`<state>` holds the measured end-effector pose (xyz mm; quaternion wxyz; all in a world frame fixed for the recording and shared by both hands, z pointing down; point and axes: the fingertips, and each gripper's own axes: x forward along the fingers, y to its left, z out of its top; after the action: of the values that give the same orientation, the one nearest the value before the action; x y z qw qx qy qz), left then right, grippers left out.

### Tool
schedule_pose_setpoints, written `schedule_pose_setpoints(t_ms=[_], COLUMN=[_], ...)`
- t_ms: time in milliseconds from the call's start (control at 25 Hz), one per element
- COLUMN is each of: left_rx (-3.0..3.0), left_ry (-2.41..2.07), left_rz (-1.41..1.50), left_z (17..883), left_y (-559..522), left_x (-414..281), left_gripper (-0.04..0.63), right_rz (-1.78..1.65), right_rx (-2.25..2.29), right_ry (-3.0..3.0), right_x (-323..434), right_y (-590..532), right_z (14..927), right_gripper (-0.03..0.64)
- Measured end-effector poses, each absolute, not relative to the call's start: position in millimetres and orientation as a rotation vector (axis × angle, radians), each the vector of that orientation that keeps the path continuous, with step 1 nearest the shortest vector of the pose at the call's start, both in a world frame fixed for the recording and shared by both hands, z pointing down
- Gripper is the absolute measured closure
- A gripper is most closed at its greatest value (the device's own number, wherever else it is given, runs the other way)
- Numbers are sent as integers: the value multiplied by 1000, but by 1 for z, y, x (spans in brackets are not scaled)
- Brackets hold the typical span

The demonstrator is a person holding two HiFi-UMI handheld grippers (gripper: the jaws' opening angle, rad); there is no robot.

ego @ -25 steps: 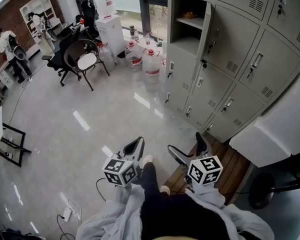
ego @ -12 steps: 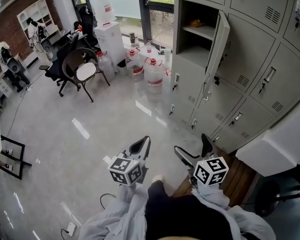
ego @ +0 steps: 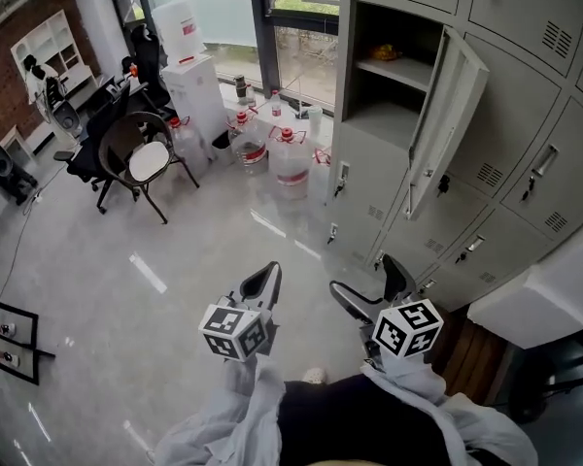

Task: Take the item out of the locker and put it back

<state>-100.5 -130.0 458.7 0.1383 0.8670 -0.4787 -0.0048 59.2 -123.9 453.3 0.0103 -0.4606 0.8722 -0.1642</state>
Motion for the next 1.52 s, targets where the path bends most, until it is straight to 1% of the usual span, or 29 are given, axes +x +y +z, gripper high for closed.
schedule_pose_setpoints(t_ms=[320, 560, 760, 960, 1520], left_rx=[2521, 2522, 2504, 2476, 2568], left_ry=[-1337, -1307, -1324, -1351, -1267], left_rz=[-17, -27, -23, -24, -1], left_z=[477, 482, 490, 496, 477], left_y=[-161, -174, -202, -257, -434], left_x=[-124, -125, -131, -139, -109], left_gripper=[589, 589, 589, 589, 589], right_rz=[-505, -490, -521, -537, -516], right_rx=[-1490, -1493, -1480, -1471, -1546], right_ry=[2695, 2712, 2722, 2729, 2662], right_x=[37, 28, 23, 23, 52], right_y=[-158, -173, -209, -265, -433], right_z=[473, 471, 482, 489, 476], right_gripper=[41, 41, 41, 41, 41])
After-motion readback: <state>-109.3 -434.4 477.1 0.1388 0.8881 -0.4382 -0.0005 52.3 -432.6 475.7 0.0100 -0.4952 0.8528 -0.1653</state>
